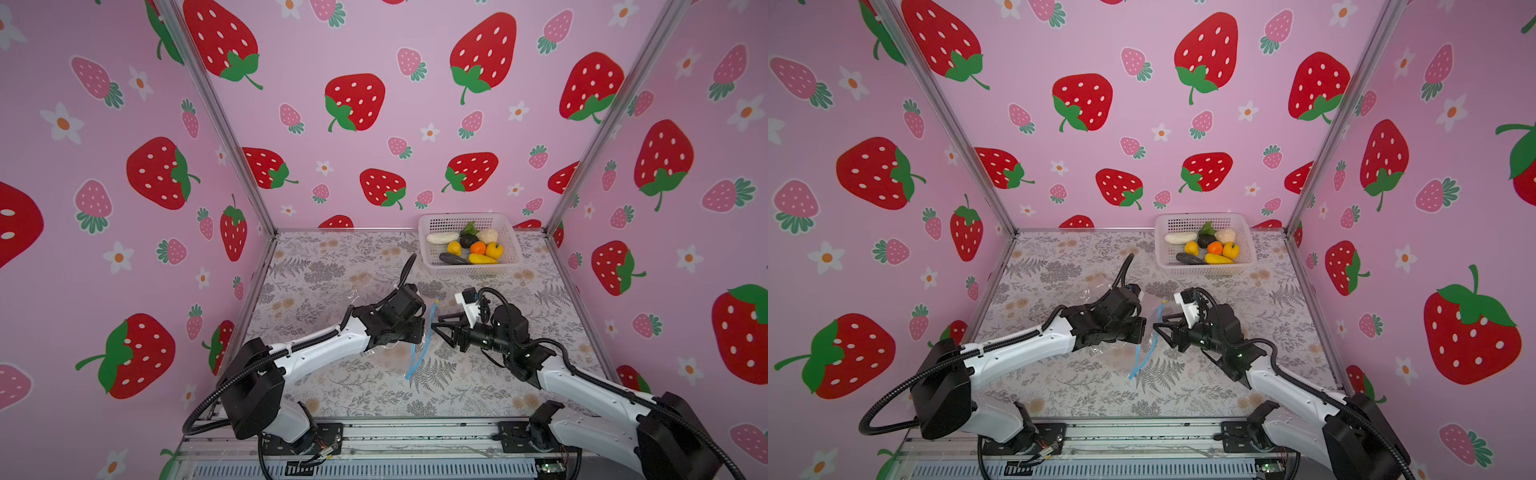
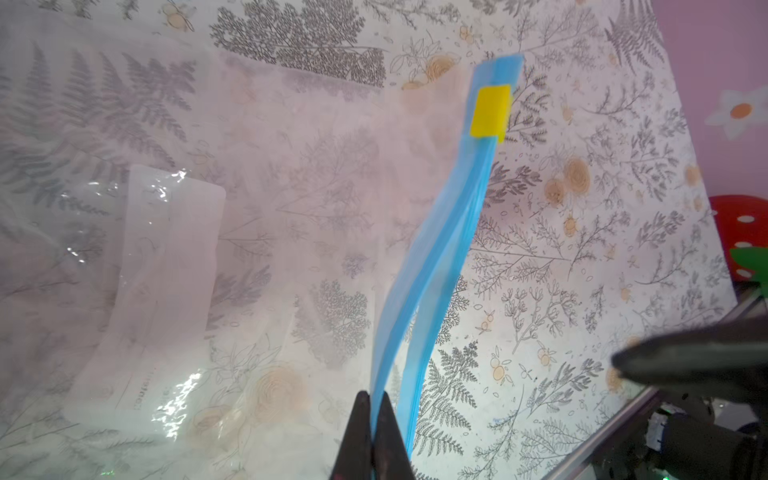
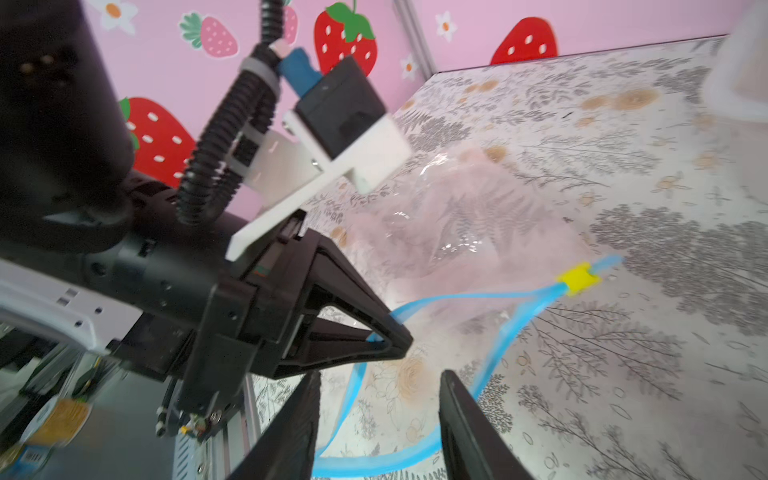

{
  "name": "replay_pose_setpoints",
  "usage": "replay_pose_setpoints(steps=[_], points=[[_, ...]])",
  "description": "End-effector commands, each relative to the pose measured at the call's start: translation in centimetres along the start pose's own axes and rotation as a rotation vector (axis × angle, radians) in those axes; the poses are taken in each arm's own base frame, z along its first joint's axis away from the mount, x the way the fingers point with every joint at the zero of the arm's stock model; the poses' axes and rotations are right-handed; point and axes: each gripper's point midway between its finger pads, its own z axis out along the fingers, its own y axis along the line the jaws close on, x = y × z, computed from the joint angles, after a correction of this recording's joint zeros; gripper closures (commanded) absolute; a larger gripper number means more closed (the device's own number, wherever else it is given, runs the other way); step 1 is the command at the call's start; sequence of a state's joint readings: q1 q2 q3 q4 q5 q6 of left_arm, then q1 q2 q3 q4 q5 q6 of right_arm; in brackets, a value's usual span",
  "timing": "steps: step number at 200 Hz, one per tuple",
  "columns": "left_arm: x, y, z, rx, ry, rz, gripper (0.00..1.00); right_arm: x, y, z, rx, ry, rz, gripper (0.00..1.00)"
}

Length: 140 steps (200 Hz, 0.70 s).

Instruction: Place the food in the zip-top bag and seal the zipper

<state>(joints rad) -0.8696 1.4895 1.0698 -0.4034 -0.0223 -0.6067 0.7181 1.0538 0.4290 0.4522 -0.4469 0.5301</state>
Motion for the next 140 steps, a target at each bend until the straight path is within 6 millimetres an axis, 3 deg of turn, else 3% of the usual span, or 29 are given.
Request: replay_pose_setpoints(steps=[1,48,85,123,140], points=[[-1.9,0.1,-2.3,-0.049,-0.047,-0.075,1.0,1.0,-3.9,-0.2,0.204,-0.01,0.148,0.49],[-2.8,-0.4,-3.4,-0.058,-0.056,-0.108,1.0,-0.1,-4.6,2.6,0.182,-0.016,0.166,0.44],[-3.0,-0.3,-4.5,-0.089,-0.062,-0.11,1.0,0.2,-5.0,4.9,0.159,0.036,0.157,0.43],[-3.1,0.8,-5.4,-0.137,-0.089,-0.121,1.0,0.1,-4.6,3.1,0.174,0.008,0.163,0.36],[-3.4,0.8,-5.5,-0.137,-0.097,-0.131,1.0,-0.5,-3.1,3.0,0.101,-0.026,0.207,0.34]])
